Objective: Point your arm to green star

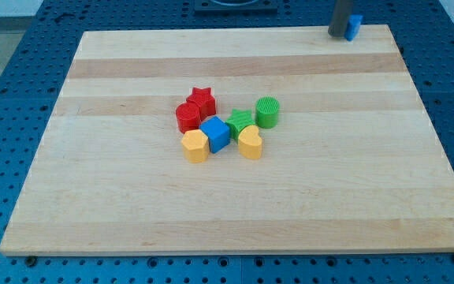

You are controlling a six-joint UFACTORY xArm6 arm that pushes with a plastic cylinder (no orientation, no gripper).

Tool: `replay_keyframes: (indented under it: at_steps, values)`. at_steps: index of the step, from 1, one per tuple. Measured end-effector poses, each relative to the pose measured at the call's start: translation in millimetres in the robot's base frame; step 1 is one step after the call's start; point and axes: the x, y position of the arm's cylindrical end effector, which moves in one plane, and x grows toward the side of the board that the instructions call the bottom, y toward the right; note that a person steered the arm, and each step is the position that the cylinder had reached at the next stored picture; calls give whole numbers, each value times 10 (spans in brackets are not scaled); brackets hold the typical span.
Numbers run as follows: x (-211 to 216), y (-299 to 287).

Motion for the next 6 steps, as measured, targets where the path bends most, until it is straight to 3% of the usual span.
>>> replay_keyframes:
  at_steps: [4, 6]
  values:
    - [1108, -1477]
    - [1569, -1865]
